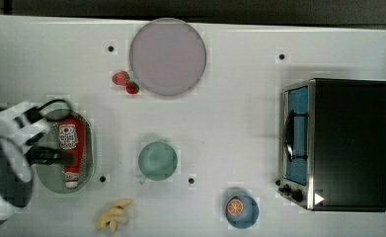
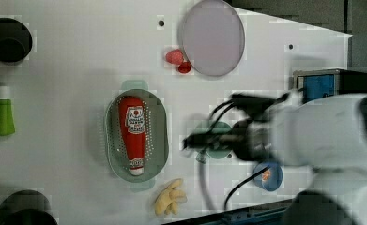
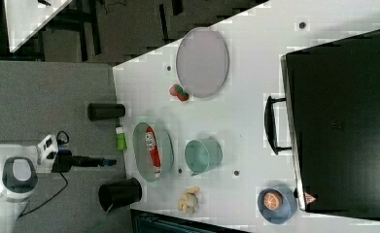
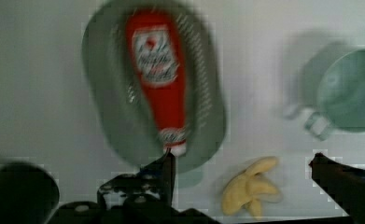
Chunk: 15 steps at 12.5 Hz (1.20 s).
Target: Pick ketchup from strainer and place it on the table
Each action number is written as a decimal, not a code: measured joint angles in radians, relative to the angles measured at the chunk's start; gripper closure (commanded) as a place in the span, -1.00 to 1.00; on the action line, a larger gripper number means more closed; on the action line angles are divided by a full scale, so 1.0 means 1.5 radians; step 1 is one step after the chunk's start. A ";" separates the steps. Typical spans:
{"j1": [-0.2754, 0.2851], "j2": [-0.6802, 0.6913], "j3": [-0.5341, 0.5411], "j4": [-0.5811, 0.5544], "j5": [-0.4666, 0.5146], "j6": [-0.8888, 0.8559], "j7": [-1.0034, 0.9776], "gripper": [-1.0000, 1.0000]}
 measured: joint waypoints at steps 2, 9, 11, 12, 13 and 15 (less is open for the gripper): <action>0.019 0.022 0.034 -0.025 -0.016 0.073 0.004 -1.00; 0.049 0.166 0.041 -0.093 -0.198 0.322 0.084 -1.00; 0.044 0.245 0.035 -0.094 -0.249 0.362 0.104 -1.00; 0.045 0.273 0.024 -0.097 -0.271 0.369 0.114 -1.00; 0.042 0.296 0.017 -0.100 -0.289 0.375 0.126 -1.00; 0.038 0.323 0.005 -0.106 -0.316 0.409 0.156 -1.00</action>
